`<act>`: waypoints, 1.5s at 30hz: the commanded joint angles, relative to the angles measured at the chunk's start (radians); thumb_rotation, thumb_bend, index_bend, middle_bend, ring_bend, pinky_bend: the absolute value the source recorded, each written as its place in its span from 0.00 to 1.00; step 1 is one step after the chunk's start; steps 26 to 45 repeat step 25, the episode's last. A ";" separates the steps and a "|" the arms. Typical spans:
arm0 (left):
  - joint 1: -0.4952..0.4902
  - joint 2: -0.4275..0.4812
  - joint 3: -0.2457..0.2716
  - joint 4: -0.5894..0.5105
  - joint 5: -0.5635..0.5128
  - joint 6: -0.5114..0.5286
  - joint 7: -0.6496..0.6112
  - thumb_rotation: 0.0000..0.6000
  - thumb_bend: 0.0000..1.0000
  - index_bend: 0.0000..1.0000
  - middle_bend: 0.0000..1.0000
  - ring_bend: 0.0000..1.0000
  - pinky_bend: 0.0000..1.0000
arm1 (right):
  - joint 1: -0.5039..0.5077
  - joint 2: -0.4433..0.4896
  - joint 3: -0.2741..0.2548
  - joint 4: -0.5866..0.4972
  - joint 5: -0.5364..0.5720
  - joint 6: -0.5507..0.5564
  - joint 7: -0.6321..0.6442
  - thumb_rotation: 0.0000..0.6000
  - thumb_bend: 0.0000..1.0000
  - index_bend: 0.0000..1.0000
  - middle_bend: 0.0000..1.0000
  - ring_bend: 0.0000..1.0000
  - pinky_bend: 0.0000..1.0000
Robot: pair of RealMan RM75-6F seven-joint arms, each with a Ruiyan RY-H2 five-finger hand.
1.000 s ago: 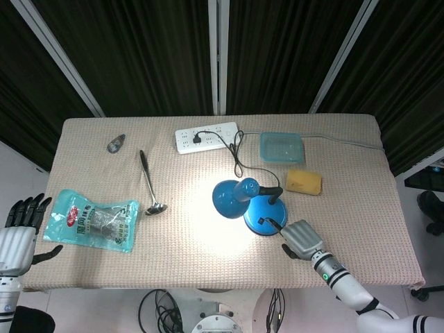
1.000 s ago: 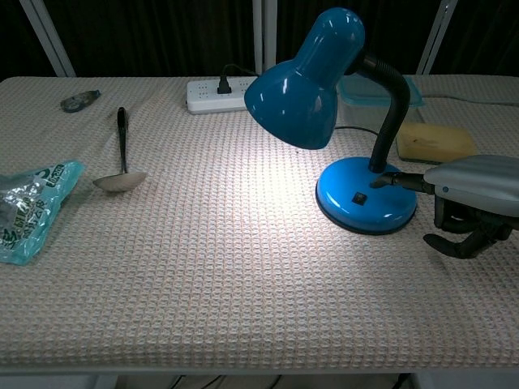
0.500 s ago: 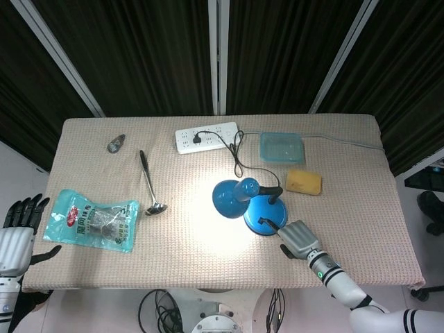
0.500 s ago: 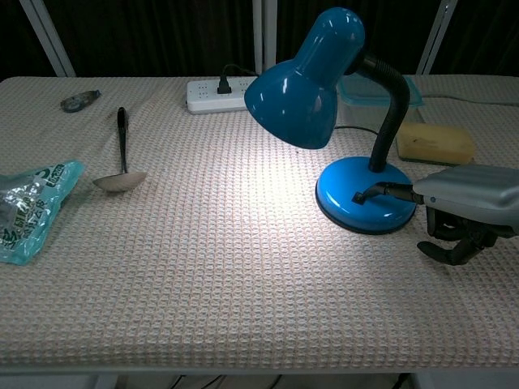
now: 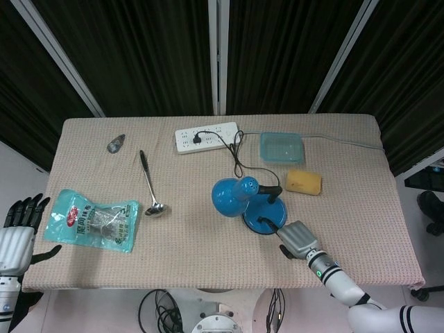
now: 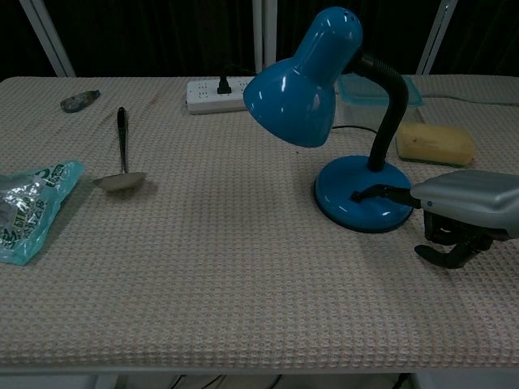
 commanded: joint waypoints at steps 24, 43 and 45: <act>-0.001 -0.026 0.002 0.028 0.012 0.005 0.002 1.00 0.06 0.00 0.00 0.00 0.00 | -0.435 0.329 -0.022 -0.009 -0.291 0.701 0.246 1.00 0.00 0.00 0.00 0.00 0.07; 0.000 -0.031 0.001 0.034 0.013 0.009 0.000 1.00 0.06 0.00 0.00 0.00 0.00 | -0.438 0.323 -0.019 0.000 -0.293 0.699 0.249 1.00 0.00 0.00 0.00 0.00 0.03; 0.000 -0.031 0.001 0.034 0.013 0.009 0.000 1.00 0.06 0.00 0.00 0.00 0.00 | -0.438 0.323 -0.019 0.000 -0.293 0.699 0.249 1.00 0.00 0.00 0.00 0.00 0.03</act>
